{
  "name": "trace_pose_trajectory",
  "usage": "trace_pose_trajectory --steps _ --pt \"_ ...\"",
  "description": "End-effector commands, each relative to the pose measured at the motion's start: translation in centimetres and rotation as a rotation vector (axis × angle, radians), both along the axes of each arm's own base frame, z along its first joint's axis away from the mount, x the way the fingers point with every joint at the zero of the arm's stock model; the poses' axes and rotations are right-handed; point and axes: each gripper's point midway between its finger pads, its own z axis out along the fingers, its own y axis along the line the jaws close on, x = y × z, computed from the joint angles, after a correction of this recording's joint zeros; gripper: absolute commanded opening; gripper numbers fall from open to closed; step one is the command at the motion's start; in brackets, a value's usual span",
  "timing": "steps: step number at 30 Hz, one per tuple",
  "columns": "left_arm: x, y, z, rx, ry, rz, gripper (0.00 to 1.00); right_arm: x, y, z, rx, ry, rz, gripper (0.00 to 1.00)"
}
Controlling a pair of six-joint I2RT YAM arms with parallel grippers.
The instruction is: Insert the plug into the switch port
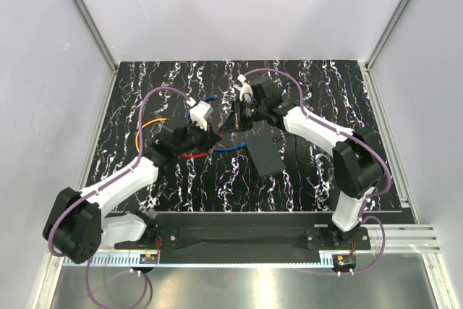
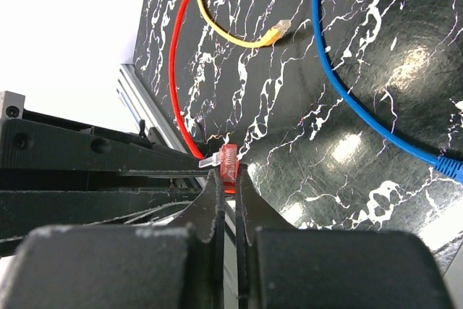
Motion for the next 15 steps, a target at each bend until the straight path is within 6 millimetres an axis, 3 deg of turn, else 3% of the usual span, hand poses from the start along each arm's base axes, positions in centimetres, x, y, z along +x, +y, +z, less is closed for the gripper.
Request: trace_pose_trajectory --steps 1,2,3,7,15 --pt "0.8 0.4 0.1 0.019 -0.040 0.015 0.00 -1.9 0.9 3.3 0.099 -0.004 0.072 0.00" --pt "0.5 0.3 0.0 0.024 -0.036 0.004 0.00 -2.0 0.8 3.4 0.105 0.003 0.076 0.04" --pt "0.4 0.3 0.0 0.027 -0.035 -0.004 0.00 -1.9 0.7 3.5 0.107 0.004 0.075 0.16" --pt "-0.6 0.6 -0.4 0.047 -0.033 -0.036 0.00 -1.7 -0.9 3.5 0.108 0.026 0.077 0.47" --pt "-2.4 0.9 -1.2 0.128 -0.090 -0.168 0.00 -2.7 -4.9 3.5 0.080 -0.005 0.103 0.51"
